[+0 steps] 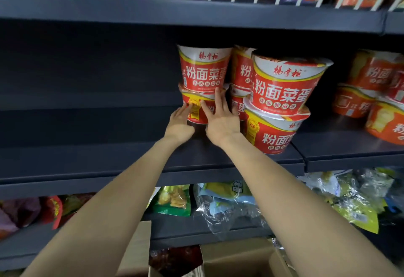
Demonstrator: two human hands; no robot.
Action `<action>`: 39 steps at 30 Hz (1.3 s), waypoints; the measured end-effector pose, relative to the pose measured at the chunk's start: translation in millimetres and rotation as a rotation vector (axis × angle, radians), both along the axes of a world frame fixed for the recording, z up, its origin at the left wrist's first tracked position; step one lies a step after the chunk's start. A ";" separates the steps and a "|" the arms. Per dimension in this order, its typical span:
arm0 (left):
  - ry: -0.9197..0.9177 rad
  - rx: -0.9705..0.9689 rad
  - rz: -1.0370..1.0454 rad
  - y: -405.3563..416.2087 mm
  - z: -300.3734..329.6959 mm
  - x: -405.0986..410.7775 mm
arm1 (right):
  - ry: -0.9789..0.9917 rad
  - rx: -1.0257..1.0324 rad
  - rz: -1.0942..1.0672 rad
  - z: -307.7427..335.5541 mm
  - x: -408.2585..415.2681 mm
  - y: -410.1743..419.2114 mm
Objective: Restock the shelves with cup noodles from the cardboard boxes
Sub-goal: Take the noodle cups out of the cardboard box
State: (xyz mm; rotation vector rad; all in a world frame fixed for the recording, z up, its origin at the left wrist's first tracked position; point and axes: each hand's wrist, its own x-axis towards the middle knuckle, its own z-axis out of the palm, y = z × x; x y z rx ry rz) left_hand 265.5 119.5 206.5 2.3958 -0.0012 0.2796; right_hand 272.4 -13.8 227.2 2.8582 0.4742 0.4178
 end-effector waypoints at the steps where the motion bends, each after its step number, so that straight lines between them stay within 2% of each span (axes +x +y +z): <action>1: 0.009 0.004 -0.003 -0.9 1.8 5.7 | 0.002 -0.046 -0.020 2.9 3.3 -0.8; 5: 0.003 0.018 -0.025 1.5 0.3 17.9 | 0.002 -0.053 -0.014 14.1 -1.8 -7.2; 8: 0.004 0.104 -0.061 6.8 -4.5 10.7 | -0.070 0.114 0.062 15.6 -24.4 -14.8; 10: -0.114 0.117 -0.038 0.6 -0.4 -12.1 | -0.138 0.269 0.149 11.3 -49.1 -24.5; 14: -0.341 -0.099 -0.006 -20.1 -6.5 -100.7 | -0.267 0.480 0.290 -20.8 -113.8 -57.7; 16: -0.395 -0.254 -0.025 -27.4 -27.8 -151.2 | -0.257 0.551 0.308 -47.7 -152.9 -75.2; 18: -0.376 -0.351 -0.064 -38.1 -56.5 -198.6 | -0.151 0.606 0.293 -80.5 -191.5 -93.8; 20: -0.271 -0.371 -0.141 -49.8 -94.5 -235.1 | 0.055 0.629 0.206 -114.3 -228.7 -111.6; 22: -0.110 -0.387 -0.180 -61.1 -140.7 -256.2 | 0.185 0.519 0.113 -152.0 -257.0 -129.1; 23: -0.022 -0.368 -0.178 -67.1 -163.5 -262.2 | 0.225 0.475 0.085 -172.1 -267.3 -138.4; 26: 0.203 -0.170 -0.124 -83.4 -223.9 -265.3 | 0.444 0.530 0.016 -226.4 -283.8 -161.7; 29: 0.378 -0.071 0.002 -94.1 -259.0 -259.1 | 0.605 0.402 -0.061 -278.0 -284.0 -175.1; 32: 0.444 -0.056 0.122 -97.4 -284.3 -244.6 | 0.693 0.338 -0.060 -321.0 -272.1 -174.1; 35: 0.474 0.037 0.179 -101.4 -301.6 -230.7 | 0.789 0.223 -0.035 -368.5 -251.5 -163.8; 39: 0.328 0.125 0.217 -103.2 -320.2 -224.8 | 0.879 0.084 0.065 -441.9 -230.2 -144.1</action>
